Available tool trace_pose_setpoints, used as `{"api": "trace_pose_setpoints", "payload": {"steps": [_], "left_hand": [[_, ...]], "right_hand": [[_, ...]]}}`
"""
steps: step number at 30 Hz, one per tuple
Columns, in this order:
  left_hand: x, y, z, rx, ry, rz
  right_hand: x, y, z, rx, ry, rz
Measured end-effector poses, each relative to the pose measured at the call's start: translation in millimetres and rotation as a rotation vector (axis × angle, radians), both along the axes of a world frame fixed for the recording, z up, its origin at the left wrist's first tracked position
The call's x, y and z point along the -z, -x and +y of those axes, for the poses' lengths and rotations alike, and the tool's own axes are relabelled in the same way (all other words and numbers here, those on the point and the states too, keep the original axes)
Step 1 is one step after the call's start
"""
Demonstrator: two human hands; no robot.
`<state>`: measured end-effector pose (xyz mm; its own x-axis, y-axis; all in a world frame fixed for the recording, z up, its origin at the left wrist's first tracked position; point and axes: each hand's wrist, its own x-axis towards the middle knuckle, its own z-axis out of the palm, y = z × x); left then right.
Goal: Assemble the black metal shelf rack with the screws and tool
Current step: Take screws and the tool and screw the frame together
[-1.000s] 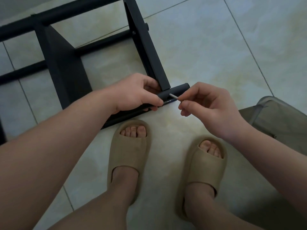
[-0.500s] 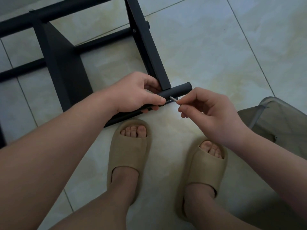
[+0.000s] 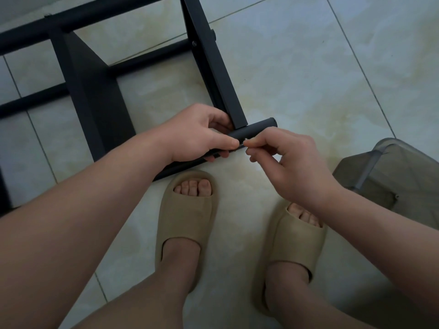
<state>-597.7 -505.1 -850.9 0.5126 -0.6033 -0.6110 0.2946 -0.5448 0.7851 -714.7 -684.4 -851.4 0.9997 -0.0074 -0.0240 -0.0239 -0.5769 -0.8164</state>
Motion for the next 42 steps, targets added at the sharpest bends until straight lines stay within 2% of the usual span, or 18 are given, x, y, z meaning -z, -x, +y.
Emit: {"api": "trace_pose_setpoints", "payload": {"steps": [3, 7, 10, 13, 18, 20, 23, 25, 28, 33, 40, 42], "left_hand": [[0.1, 0.0, 0.3, -0.002, 0.006, 0.008], [0.2, -0.4, 0.1, -0.002, 0.01, 0.014], [0.1, 0.0, -0.8, 0.0, 0.01, 0.016], [-0.2, -0.2, -0.9, 0.001, 0.005, 0.018], [-0.3, 0.0, -0.2, 0.008, 0.0, 0.031], [-0.6, 0.3, -0.8, 0.007, -0.004, 0.031], [-1.8, 0.1, -1.1, 0.0, 0.012, 0.038], [-2.3, 0.2, -1.1, 0.003, 0.017, 0.037], [-1.5, 0.4, -0.8, 0.003, 0.023, 0.039], [0.0, -2.3, 0.3, -0.05, 0.029, 0.058], [-0.1, -1.8, -6.8, -0.171, -0.012, 0.012], [-2.6, 1.0, -11.8, -0.164, -0.074, -0.058]], "right_hand": [[1.4, -0.1, 2.5, 0.056, -0.059, 0.059], [0.8, 1.2, 11.3, 0.293, -0.443, 0.242], [0.0, 1.1, 18.9, 0.377, -0.584, 0.279], [-0.9, 0.9, 22.0, 0.389, -0.589, 0.269], [-0.5, 3.4, 13.3, 0.177, -0.175, 0.118], [0.1, 1.9, 12.8, 0.219, -0.253, 0.18], [-1.4, -4.3, 16.6, 0.35, -0.542, 0.317], [-3.1, -7.3, 17.3, 0.384, -0.611, 0.353], [-4.4, -10.1, 16.9, 0.389, -0.508, 0.376], [-10.4, -15.9, 9.3, 0.336, -0.187, 0.371], [-25.8, -37.1, -1.0, 0.135, 0.288, 0.38], [-29.8, -40.2, -5.2, 0.064, 0.392, 0.364]]}}
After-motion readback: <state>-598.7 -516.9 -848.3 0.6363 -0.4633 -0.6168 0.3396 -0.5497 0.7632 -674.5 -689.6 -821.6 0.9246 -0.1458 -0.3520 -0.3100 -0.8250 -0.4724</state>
